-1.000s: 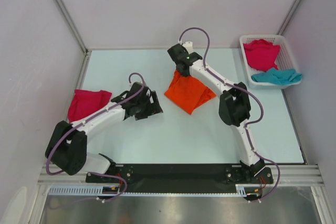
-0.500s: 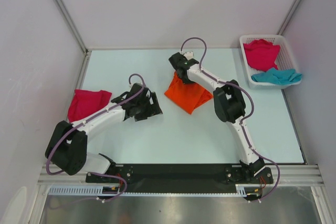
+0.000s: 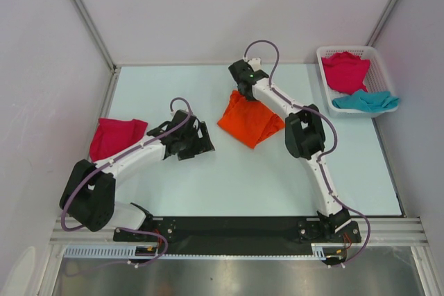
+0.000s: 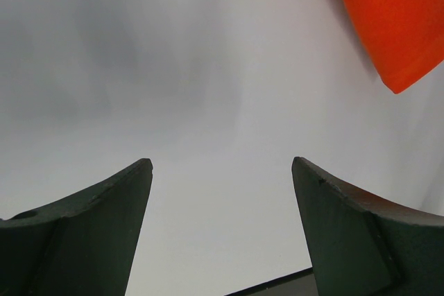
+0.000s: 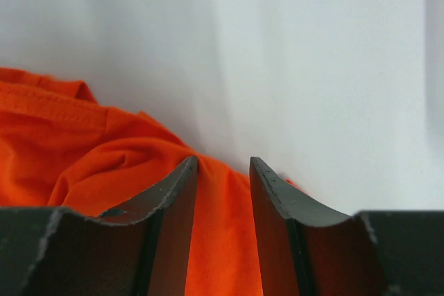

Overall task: Fold and stack the t-shirts
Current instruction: Smooth out wrinkles on the folded tshirt, then put the neatly folded tshirt into the corner of the board with the left arm

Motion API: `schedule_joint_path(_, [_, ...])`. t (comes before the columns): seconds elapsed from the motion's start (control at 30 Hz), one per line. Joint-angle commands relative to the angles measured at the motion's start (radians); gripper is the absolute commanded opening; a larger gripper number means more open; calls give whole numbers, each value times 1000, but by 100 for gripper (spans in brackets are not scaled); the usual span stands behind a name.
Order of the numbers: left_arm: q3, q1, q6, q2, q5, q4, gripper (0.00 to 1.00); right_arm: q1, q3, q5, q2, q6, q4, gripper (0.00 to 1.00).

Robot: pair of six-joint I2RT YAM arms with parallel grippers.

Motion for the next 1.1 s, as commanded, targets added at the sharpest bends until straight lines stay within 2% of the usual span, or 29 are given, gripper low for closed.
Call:
schedule_joint_path(0.0, [10,-8,8,-12,-17,11,87,-21,54,52,-8,-19,-4,41])
schedule_joint_path(0.2, [25,-8,6,9,-12,9,87,-21,14,42,-98,23,-35,42])
schedule_joint_path(0.27, [19,-8,-1,-17,-12,49,88,-21,2,26,-167,75,-81,43])
schedule_joint_path(0.33, [-9,-8,-18,-55,-1,104,88,-20,-84,-7,-278,102,-69,44])
schedule_joint_path(0.43, [-73,3,-65,-63,71,265,95,-7,-248,-66,-398,125,-8,47])
schedule_joint_path(0.6, [-112,6,-162,87,218,524,96,43,-369,-84,-577,162,-43,49])
schedule_joint_path(0.73, [-118,8,-256,213,336,722,100,86,-558,-145,-698,201,-18,50])
schedule_joint_path(0.77, [-119,5,-271,227,335,776,99,92,-586,-159,-718,207,-13,51])
schedule_joint_path(0.87, [-116,-3,-273,224,255,801,99,124,-670,-182,-787,231,-7,52])
schedule_joint_path(1.07, [-113,-6,-245,215,137,866,100,191,-712,-169,-854,267,-72,52])
